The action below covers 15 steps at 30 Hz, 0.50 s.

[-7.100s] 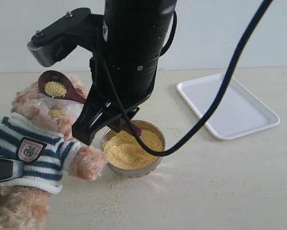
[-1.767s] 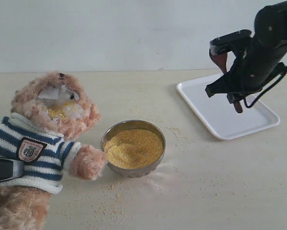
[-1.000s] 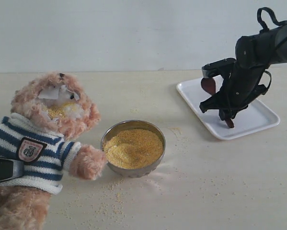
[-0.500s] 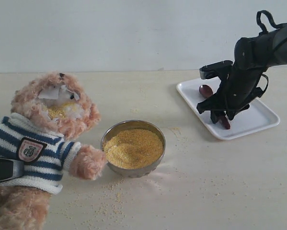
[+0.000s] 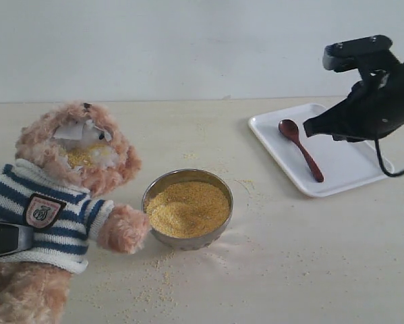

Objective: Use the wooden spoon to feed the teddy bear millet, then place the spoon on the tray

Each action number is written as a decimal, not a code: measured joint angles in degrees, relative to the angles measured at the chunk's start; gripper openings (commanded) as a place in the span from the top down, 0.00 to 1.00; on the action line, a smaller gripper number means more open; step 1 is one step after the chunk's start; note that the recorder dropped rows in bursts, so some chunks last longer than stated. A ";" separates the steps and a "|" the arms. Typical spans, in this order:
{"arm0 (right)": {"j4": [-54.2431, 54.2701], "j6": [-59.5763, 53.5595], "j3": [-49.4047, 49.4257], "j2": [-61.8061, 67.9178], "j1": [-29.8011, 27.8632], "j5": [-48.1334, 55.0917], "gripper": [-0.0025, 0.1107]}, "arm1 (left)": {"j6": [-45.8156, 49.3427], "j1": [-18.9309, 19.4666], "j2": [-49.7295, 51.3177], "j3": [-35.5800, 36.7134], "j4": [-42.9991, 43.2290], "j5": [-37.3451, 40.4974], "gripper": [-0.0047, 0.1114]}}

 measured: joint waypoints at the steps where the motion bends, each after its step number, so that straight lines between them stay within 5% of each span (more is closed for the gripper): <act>1: 0.22 0.12 3.28 -2.61 0.51 -2.23 0.98 | 0.00 0.00 0.00 0.00 0.00 0.00 0.92; 15: 1.03 5.41 39.16 -49.62 17.37 -11.69 0.98 | 0.00 0.00 0.00 0.00 0.00 0.00 0.92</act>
